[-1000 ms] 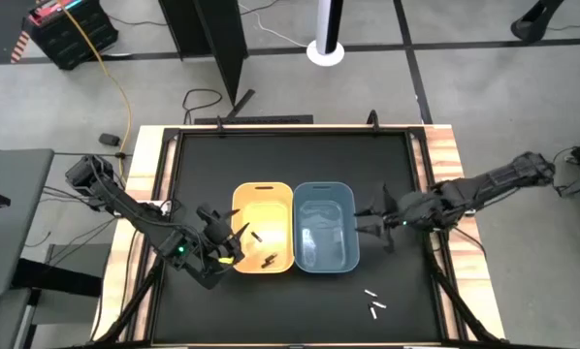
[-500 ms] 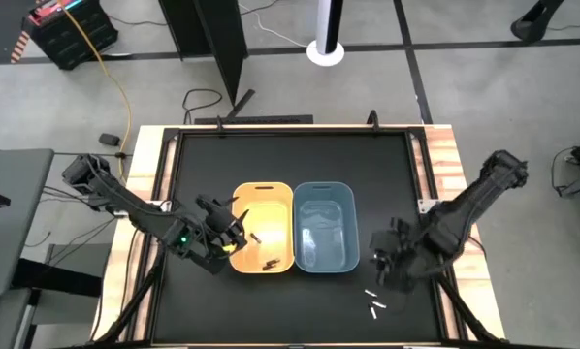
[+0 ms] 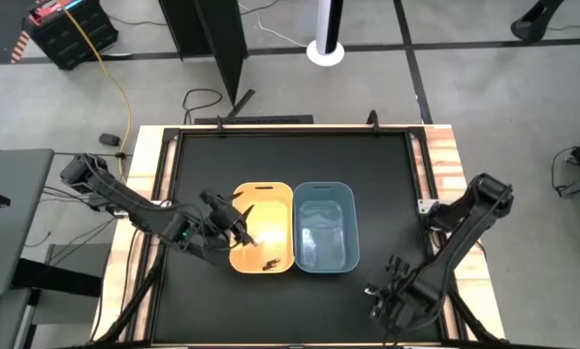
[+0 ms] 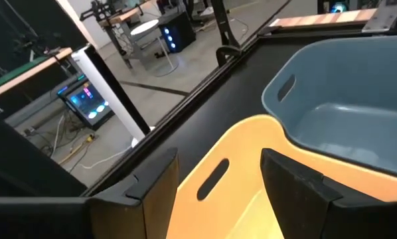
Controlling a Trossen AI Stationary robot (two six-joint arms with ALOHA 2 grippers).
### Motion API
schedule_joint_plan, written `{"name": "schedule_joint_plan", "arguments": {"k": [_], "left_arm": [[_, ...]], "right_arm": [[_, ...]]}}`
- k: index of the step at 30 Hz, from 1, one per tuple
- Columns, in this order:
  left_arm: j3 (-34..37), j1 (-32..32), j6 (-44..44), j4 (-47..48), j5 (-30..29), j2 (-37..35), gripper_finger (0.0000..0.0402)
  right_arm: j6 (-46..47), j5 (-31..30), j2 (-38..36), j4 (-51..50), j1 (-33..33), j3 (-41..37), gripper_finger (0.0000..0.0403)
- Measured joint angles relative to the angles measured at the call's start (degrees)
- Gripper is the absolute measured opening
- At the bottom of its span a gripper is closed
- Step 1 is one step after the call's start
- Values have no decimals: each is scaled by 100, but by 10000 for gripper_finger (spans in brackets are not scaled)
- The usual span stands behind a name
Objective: Sort batteries
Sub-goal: Put the top silver battery into the blue bin
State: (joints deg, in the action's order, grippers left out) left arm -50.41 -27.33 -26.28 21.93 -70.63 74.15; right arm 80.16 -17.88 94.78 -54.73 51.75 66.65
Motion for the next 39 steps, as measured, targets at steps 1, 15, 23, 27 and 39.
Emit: {"name": "schedule_joint_plan", "arguments": {"k": [1, 15, 23, 27, 39], "left_arm": [[0, 39, 122, -131, 0, 0, 207], [0, 249, 660, -601, 301, 2, 207], [0, 249, 703, -597, 304, 2, 207], [0, 249, 708, -596, 304, 2, 207], [2, 247, 712, -595, 304, 2, 207]], "right_arm": [[-1, 75, 101, 57, -1, 0, 253], [-5, 427, 951, 184, -16, 0, 244], [-25, 471, 1136, 294, -151, 0, 244], [-61, 551, 1237, 307, -231, -7, 244], [-114, 646, 1238, 455, -241, -44, 182]]}}
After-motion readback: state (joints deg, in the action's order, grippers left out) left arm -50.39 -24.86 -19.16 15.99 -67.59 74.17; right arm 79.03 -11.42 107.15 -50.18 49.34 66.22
